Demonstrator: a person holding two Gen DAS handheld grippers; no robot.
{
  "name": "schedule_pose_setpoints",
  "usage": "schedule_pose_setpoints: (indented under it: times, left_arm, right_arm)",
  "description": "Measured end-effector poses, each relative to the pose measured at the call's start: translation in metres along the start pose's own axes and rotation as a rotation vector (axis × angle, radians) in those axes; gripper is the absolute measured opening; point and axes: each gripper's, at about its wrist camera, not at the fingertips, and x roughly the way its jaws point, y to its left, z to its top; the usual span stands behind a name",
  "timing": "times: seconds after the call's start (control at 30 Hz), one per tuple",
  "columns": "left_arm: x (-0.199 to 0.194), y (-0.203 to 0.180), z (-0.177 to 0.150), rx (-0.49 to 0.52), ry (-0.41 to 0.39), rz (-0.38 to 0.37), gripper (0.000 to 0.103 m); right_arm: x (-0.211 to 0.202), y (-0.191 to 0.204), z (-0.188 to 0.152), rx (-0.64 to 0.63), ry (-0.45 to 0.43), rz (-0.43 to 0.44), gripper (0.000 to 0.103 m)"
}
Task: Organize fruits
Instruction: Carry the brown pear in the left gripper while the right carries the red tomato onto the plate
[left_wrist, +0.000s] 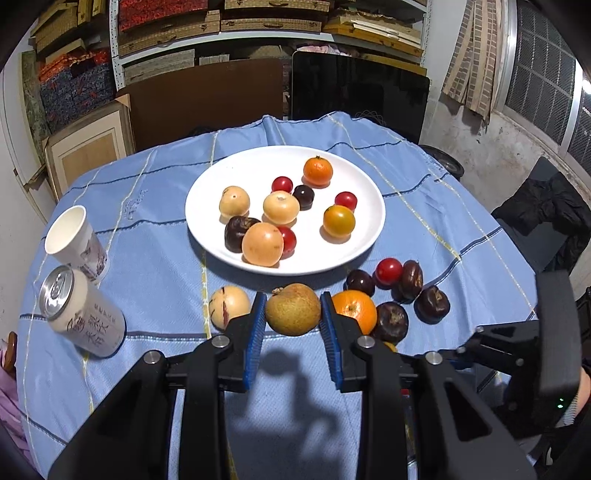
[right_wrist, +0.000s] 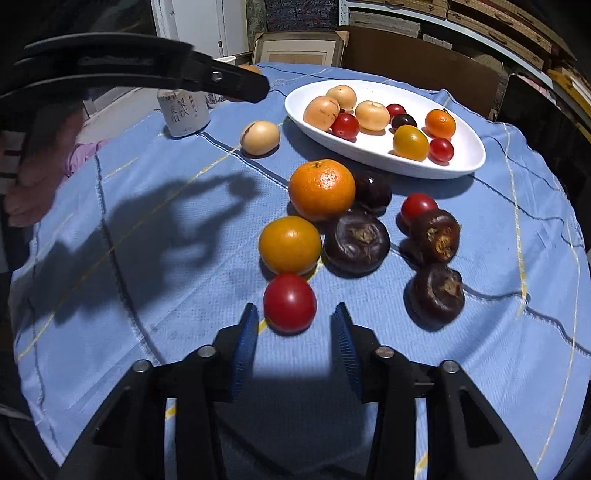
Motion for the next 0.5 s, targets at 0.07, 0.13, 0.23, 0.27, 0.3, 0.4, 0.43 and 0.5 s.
schedule_pose_setpoints:
  times: [0.07, 0.13, 0.23, 0.27, 0.3, 0.4, 0.43, 0.5]
  left_arm:
    - [-0.001, -0.001, -0.002, 0.002, 0.004, 0.001, 0.028]
    - [-0.002, -0.002, -0.005, 0.010, 0.007, 0.000, 0.028]
    - [-0.003, -0.003, -0.007, 0.016, 0.009, 0.002, 0.028]
    - [-0.004, -0.003, -0.007, 0.018, 0.009, 0.004, 0.028]
    - [-0.004, -0.003, -0.008, 0.021, 0.010, 0.008, 0.028]
    - [-0.005, -0.003, -0.008, 0.026, 0.007, 0.011, 0.028]
    - [-0.006, -0.002, -0.008, 0.027, 0.005, 0.012, 0.028]
    - [-0.006, -0.001, -0.004, 0.029, 0.002, 0.017, 0.028]
  right_arm:
    - [0.002, 0.004, -0.001, 0.005, -0.011, 0.005, 0.029]
    - [0.002, 0.005, -0.001, 0.008, -0.016, 0.016, 0.028]
    - [-0.011, -0.001, -0.002, 0.024, -0.037, 0.016, 0.028]
    - [-0.015, -0.005, -0.002, 0.037, -0.048, 0.018, 0.028]
    - [-0.022, -0.011, -0.002, 0.055, -0.063, 0.017, 0.028]
    - [-0.044, -0.032, 0.004, 0.109, -0.118, -0.010, 0.028]
    - [-0.051, -0.040, 0.008, 0.129, -0.139, -0.015, 0.028]
    - [-0.062, -0.054, 0.016, 0.162, -0.177, -0.023, 0.028]
